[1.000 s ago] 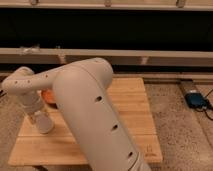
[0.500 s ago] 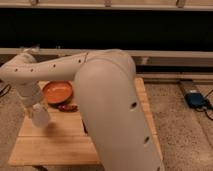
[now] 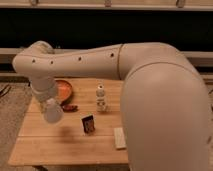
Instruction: Place the ceramic cup over the eraser
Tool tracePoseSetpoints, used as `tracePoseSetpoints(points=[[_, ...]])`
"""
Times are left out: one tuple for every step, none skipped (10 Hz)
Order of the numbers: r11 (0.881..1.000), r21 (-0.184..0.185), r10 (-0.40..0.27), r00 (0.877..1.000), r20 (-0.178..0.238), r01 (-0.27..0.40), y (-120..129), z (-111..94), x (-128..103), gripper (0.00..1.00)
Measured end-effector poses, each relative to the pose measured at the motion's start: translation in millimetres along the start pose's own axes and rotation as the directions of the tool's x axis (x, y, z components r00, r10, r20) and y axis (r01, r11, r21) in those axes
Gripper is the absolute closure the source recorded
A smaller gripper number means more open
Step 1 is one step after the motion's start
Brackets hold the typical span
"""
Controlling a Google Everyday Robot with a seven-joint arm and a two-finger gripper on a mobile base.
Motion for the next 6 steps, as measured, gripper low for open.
tracePoseSetpoints(points=[[1.0,0.014,0.018,1.0,0.009,-0.019,-19.0,-11.1,7.6,1.0],[0.998,0.042,0.047,0.999,0.002,-0.047,-41.1,-18.4,15.3,1.0],[0.995,0.065,0.07,0.998,-0.006,-0.069,-55.9,-22.1,21.0,1.0],[0.993,0.076,0.087,0.996,-0.008,-0.086,-63.8,-23.4,24.0,1.0],[0.988,0.096,0.12,0.993,-0.014,-0.118,-80.5,-24.9,33.6,1.0],[0.984,0.109,0.146,0.989,-0.019,-0.143,-93.7,-25.9,43.0,1.0]])
